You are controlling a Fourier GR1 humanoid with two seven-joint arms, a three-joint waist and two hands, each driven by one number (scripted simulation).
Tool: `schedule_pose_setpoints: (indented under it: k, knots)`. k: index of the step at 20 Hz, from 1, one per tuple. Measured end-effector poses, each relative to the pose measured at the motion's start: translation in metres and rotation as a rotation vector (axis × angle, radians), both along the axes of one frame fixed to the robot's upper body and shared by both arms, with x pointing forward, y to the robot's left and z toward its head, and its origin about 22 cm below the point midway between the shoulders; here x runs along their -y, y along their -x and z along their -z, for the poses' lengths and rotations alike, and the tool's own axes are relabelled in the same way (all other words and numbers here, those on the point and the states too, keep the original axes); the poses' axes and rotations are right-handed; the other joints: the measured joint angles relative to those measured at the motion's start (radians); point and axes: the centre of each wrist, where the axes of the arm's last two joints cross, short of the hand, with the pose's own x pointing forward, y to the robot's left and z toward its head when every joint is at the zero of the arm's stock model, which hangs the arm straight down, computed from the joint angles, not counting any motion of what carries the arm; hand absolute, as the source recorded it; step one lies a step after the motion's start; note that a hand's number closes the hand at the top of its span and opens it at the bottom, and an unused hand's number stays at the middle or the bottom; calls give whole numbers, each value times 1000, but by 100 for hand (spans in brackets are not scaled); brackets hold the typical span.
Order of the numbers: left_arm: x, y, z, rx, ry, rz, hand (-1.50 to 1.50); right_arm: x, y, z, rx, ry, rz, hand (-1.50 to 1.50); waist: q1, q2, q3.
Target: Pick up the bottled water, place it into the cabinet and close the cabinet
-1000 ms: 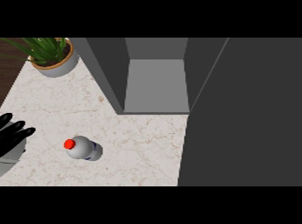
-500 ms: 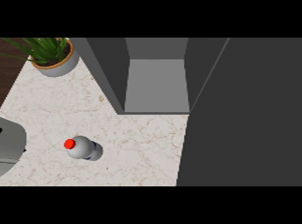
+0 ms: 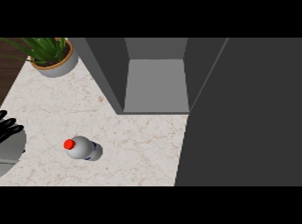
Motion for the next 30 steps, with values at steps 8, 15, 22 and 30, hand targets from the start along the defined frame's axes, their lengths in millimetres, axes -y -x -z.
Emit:
schedule_pose_setpoints:
  k: [8, 15, 22, 30]
  knots:
    - [8, -19, 38, -44, -36, -46, -150, -5, 0, -6, -22, 9, -17, -150, -3, 1, -1]
    - [18, -41, 76, -93, -100, -71, -150, -11, -2, -13, -26, -2, -35, -150, -8, 1, -1]
    - [26, -55, 116, -162, -163, -90, -150, -10, -2, -13, -24, 3, -24, -150, -13, 3, -2]
    - [29, -55, 157, -232, -232, -119, -150, -11, -2, -16, -16, 8, -25, -150, -18, 3, -3]
